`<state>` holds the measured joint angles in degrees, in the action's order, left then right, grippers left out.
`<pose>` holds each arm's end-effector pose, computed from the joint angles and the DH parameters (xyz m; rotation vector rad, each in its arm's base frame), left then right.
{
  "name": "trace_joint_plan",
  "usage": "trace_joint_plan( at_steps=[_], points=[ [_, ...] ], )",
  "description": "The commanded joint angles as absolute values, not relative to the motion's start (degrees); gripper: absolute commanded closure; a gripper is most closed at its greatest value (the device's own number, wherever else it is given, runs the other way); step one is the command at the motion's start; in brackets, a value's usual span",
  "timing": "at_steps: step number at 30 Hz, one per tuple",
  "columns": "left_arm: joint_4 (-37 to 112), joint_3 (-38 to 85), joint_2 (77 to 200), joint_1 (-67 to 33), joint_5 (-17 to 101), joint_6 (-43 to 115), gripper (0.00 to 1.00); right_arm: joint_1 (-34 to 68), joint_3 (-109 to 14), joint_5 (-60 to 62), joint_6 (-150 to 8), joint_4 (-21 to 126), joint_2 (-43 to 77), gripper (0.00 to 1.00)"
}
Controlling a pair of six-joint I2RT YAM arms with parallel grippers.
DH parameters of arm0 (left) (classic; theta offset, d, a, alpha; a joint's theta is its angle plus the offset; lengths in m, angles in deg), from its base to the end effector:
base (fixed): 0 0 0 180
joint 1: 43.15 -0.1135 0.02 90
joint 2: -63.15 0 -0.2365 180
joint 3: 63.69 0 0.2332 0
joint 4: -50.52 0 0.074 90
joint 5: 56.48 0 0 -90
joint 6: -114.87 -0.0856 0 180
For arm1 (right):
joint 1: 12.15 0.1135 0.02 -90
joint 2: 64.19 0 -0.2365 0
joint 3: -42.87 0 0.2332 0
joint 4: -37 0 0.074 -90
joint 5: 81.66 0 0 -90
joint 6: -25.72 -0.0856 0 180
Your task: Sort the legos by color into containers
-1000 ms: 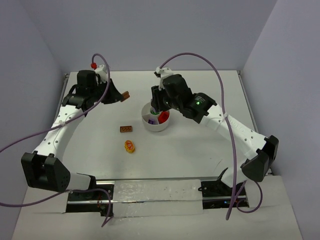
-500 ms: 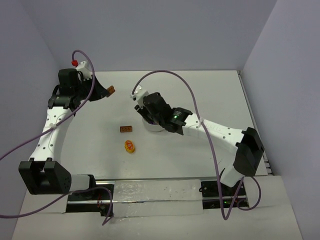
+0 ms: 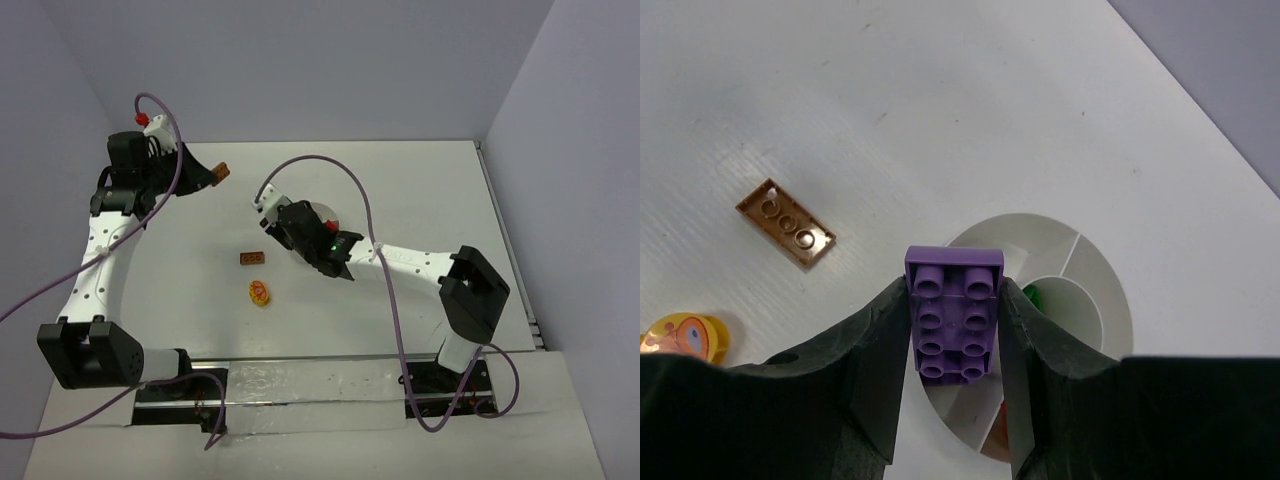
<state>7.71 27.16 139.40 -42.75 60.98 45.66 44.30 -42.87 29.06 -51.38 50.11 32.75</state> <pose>0.3213 -0.0417 0.3311 -0.0682 2.0792 -0.7208 0.2561 0.3314 0.2395 -0.9225 1.7390 0.1363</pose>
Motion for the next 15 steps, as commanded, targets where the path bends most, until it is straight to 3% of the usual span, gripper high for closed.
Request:
trace_joint_plan(
  at_steps=[1,15],
  points=[
    [10.3,29.8,139.8,-44.5,63.0,46.3,1.00,44.4,-39.9,28.0,-48.2,40.5,33.2,1.00],
    [9.6,31.4,140.7,-45.0,63.2,46.2,1.00,43.5,-35.8,27.7,-44.0,28.9,36.2,0.97]
  ],
)
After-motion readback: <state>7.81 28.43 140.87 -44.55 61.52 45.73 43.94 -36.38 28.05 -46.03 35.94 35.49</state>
